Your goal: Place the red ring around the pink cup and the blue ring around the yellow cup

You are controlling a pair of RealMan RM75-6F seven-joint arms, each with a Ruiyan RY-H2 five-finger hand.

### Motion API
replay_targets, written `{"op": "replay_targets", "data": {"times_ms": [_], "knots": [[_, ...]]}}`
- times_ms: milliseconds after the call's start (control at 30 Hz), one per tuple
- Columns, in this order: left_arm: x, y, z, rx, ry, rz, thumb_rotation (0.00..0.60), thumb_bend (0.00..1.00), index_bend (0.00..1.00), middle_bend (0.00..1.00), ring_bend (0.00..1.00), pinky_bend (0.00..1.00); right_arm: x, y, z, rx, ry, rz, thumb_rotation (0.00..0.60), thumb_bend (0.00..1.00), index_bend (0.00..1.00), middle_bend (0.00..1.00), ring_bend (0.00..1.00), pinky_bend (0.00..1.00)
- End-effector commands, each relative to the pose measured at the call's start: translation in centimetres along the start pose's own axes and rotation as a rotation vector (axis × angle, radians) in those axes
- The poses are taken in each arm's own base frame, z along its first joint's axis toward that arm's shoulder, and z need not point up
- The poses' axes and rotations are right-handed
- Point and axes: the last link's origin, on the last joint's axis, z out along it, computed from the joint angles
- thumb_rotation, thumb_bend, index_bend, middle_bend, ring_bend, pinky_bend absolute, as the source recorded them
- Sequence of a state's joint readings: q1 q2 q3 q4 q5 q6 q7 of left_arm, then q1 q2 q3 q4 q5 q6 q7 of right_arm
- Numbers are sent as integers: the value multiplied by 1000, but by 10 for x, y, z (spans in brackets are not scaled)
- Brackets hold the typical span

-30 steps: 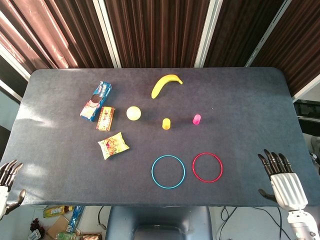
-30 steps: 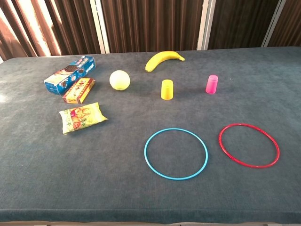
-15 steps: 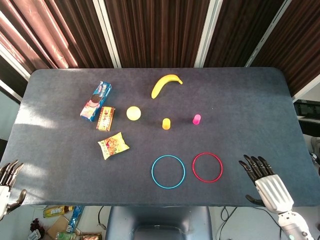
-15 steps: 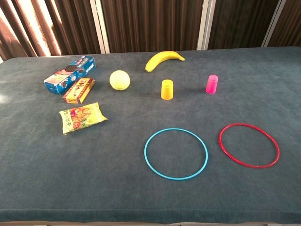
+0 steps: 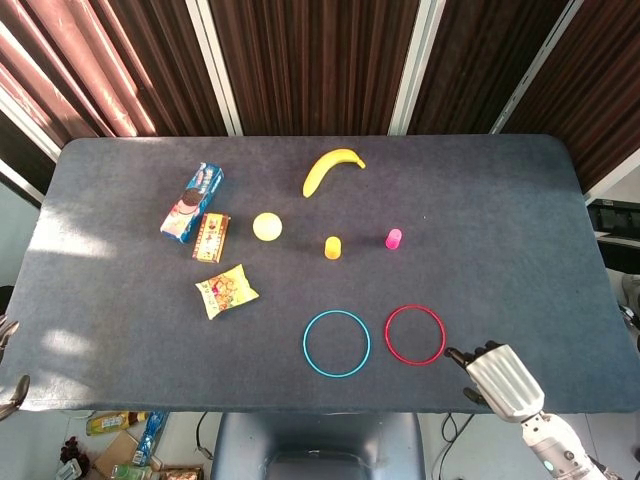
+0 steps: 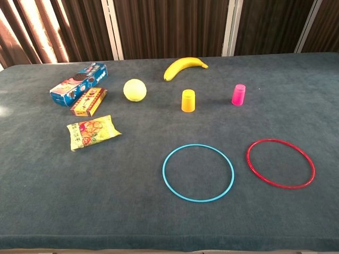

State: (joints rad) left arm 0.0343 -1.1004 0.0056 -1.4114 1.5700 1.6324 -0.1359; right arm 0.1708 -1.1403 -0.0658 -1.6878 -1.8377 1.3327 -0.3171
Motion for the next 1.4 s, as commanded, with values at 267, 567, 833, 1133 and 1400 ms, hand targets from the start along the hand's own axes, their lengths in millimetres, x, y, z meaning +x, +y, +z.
{"op": "replay_targets", "data": {"times_ms": [267, 567, 833, 1133, 1400], "knots": [[11, -16, -7, 55, 21, 26, 600, 415, 18, 0, 0, 132, -17, 5, 16, -56, -129, 38, 600, 249, 479, 988, 1000, 1000], [8, -22, -10, 72, 9, 22, 600, 415, 18, 0, 0, 131, -40, -1, 30, -54, -208, 70, 600, 394, 488, 993, 1000, 1000], [8, -23, -11, 75, 7, 13, 600, 416, 18, 0, 0, 132, -55, -2, 45, -60, -215, 88, 600, 434, 515, 994, 1000, 1000], [7, -23, -11, 73, 2, 8, 600, 419, 18, 0, 0, 132, -67, -2, 59, -71, -200, 108, 600, 440, 557, 994, 1000, 1000], [6, -23, -11, 72, -6, 1, 600, 420, 18, 0, 0, 132, -73, -2, 68, -75, -201, 135, 600, 441, 580, 994, 1000, 1000]]}}
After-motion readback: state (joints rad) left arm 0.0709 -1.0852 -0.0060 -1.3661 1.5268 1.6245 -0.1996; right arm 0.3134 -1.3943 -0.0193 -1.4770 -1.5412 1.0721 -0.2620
